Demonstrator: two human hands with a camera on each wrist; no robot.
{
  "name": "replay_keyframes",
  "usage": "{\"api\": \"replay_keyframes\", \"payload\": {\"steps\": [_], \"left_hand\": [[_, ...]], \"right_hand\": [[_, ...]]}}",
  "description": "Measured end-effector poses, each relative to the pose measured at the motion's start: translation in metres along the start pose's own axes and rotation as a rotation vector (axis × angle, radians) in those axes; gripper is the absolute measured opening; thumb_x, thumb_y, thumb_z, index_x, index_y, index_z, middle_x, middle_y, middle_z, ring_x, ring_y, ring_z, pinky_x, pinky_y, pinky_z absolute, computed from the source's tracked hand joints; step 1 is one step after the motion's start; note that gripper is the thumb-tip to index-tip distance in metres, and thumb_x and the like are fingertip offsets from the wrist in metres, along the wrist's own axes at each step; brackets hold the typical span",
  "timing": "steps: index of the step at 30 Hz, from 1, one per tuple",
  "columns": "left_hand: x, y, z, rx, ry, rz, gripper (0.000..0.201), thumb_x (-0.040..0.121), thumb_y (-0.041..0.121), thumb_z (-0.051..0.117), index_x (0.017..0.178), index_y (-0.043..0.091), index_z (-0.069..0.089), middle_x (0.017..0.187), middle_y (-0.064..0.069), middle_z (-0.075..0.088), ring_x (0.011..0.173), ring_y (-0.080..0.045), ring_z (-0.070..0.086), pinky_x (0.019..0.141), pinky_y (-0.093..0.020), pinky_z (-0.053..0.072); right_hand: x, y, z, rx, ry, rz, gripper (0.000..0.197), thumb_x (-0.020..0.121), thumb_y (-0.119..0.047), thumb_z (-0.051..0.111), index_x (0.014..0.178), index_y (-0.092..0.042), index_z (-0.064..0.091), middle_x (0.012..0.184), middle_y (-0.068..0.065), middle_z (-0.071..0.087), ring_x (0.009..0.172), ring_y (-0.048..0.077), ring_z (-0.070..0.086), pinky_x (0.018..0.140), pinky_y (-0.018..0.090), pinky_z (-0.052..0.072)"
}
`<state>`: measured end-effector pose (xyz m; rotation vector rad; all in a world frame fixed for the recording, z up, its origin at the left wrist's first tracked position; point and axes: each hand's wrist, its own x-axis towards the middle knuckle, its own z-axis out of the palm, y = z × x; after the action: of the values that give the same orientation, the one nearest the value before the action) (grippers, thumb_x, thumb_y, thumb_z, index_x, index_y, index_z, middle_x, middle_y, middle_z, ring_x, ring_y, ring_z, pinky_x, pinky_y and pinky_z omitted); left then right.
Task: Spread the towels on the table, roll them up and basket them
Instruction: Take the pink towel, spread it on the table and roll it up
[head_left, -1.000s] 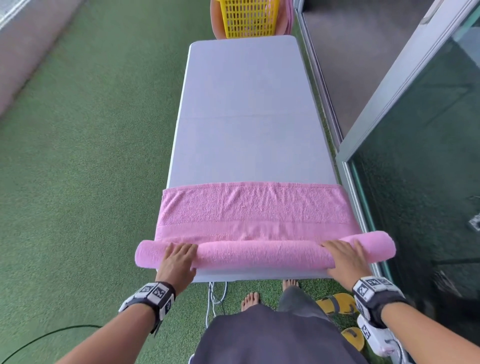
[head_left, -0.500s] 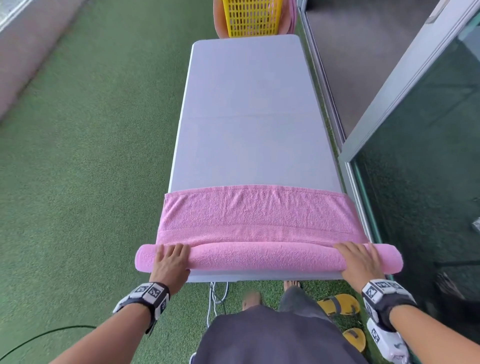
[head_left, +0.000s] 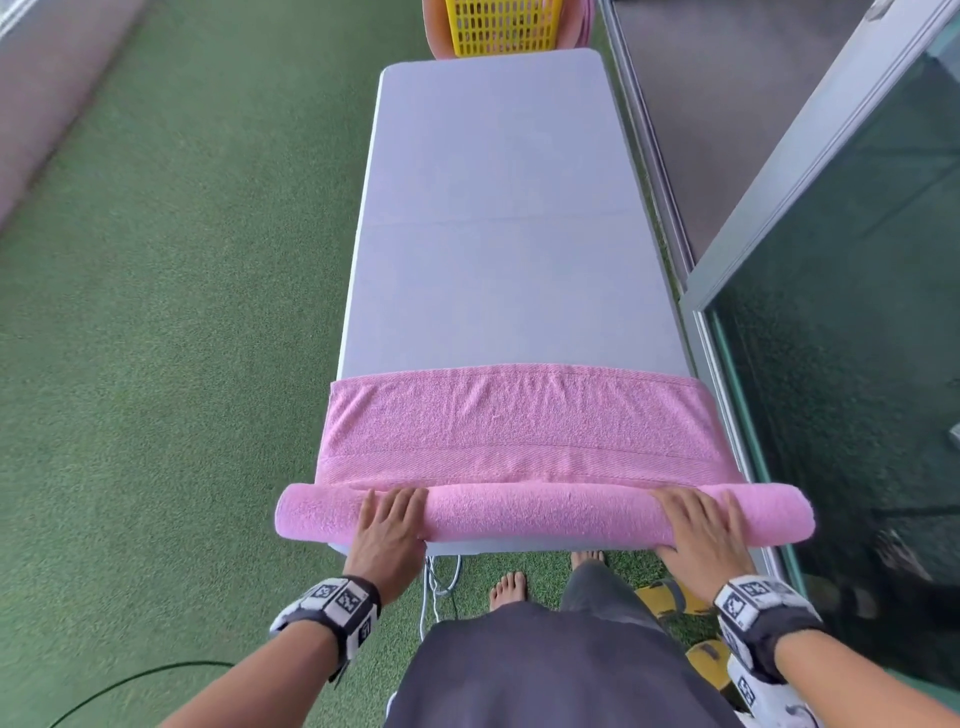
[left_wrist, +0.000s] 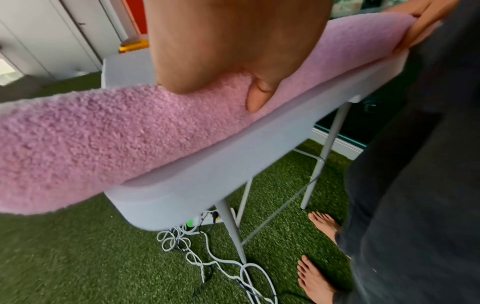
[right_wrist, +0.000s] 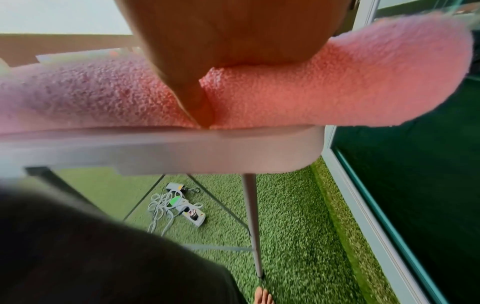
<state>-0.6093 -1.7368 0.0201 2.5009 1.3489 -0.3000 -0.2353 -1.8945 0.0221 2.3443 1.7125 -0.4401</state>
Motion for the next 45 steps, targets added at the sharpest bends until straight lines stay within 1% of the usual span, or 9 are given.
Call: {"api": "replay_keyframes", "payload": {"steps": [12, 17, 20, 22, 25, 30, 36, 39, 45], "left_hand": [[0.018, 0.006, -0.019, -0.043, -0.022, -0.020, 0.022, 0.091, 0.023, 0.046, 0.111, 0.019, 0.055, 0.109, 0.003, 0.057, 0.099, -0.013, 0.048, 0.108, -0.046, 0.028], [0.049, 0.003, -0.031, -0.071, 0.121, -0.040, 0.041, 0.092, 0.019, 0.040, 0.132, 0.012, 0.046, 0.135, -0.005, 0.049, 0.127, -0.023, 0.041, 0.116, -0.055, 0.002], [0.038, 0.009, -0.021, -0.139, 0.070, -0.057, 0.064, 0.096, 0.047, 0.015, 0.151, 0.014, 0.017, 0.157, -0.004, 0.014, 0.147, -0.023, 0.006, 0.115, -0.044, -0.014], [0.022, 0.011, -0.007, -0.074, 0.022, -0.007, 0.074, 0.094, 0.056, 0.035, 0.151, 0.013, 0.013, 0.155, -0.005, 0.007, 0.146, -0.025, 0.003, 0.116, -0.045, -0.012], [0.010, 0.009, -0.001, -0.035, 0.050, 0.005, 0.071, 0.078, 0.021, 0.071, 0.142, 0.011, 0.041, 0.146, -0.009, 0.042, 0.138, -0.027, 0.035, 0.114, -0.051, 0.009], [0.037, 0.005, -0.022, -0.067, 0.156, 0.063, 0.028, 0.085, 0.020, 0.062, 0.112, 0.012, 0.059, 0.109, -0.004, 0.065, 0.103, -0.023, 0.059, 0.110, -0.050, 0.032], [0.048, -0.006, -0.026, -0.168, 0.087, 0.058, 0.061, 0.098, 0.047, 0.022, 0.151, 0.016, 0.019, 0.152, 0.000, 0.020, 0.143, -0.019, 0.018, 0.117, -0.040, -0.002], [0.029, -0.004, -0.013, -0.087, 0.049, 0.100, 0.076, 0.088, 0.044, 0.057, 0.150, 0.017, 0.021, 0.153, -0.001, 0.024, 0.144, -0.020, 0.020, 0.116, -0.042, -0.003], [0.037, 0.001, -0.019, -0.097, 0.212, 0.106, 0.036, 0.081, 0.025, 0.068, 0.114, 0.012, 0.063, 0.109, -0.004, 0.067, 0.101, -0.022, 0.062, 0.102, -0.043, 0.037]], "right_hand": [[0.008, -0.005, -0.012, 0.023, -0.051, 0.054, 0.062, 0.076, -0.042, 0.067, 0.132, -0.028, 0.046, 0.128, -0.004, 0.051, 0.123, 0.021, 0.044, 0.114, 0.055, 0.016], [0.030, 0.000, -0.035, 0.132, 0.000, 0.035, 0.063, 0.087, -0.041, 0.044, 0.145, -0.027, 0.024, 0.146, -0.003, 0.033, 0.137, 0.018, 0.029, 0.117, 0.056, 0.005], [0.019, -0.007, -0.030, 0.161, 0.045, -0.047, 0.072, 0.090, -0.054, 0.035, 0.152, -0.030, 0.008, 0.155, -0.013, 0.013, 0.144, 0.011, 0.014, 0.116, 0.054, -0.004], [0.007, -0.017, -0.016, 0.092, -0.048, -0.066, 0.084, 0.086, -0.061, 0.045, 0.151, -0.034, -0.001, 0.157, -0.013, 0.006, 0.145, 0.011, 0.010, 0.116, 0.055, -0.005], [0.006, -0.021, -0.008, 0.080, -0.031, -0.038, 0.089, 0.075, -0.043, 0.070, 0.148, -0.032, 0.020, 0.149, -0.005, 0.039, 0.139, 0.018, 0.034, 0.115, 0.059, 0.014], [0.054, -0.014, -0.059, 0.143, -0.153, -0.033, 0.063, 0.082, -0.037, 0.062, 0.140, -0.035, 0.036, 0.143, -0.011, 0.043, 0.131, 0.015, 0.039, 0.115, 0.047, 0.018], [0.065, -0.003, -0.064, 0.255, 0.052, -0.002, 0.054, 0.098, -0.038, 0.040, 0.149, -0.030, 0.025, 0.157, -0.010, 0.022, 0.143, 0.013, 0.022, 0.119, 0.050, 0.005], [0.040, -0.004, -0.033, 0.126, -0.038, -0.035, 0.083, 0.088, -0.059, 0.049, 0.152, -0.035, 0.002, 0.156, -0.016, 0.002, 0.147, 0.011, 0.006, 0.117, 0.050, -0.007], [0.050, -0.007, -0.039, 0.060, 0.023, 0.016, 0.065, 0.072, -0.035, 0.074, 0.132, -0.034, 0.047, 0.130, -0.012, 0.057, 0.124, 0.014, 0.048, 0.115, 0.050, 0.016]]}}
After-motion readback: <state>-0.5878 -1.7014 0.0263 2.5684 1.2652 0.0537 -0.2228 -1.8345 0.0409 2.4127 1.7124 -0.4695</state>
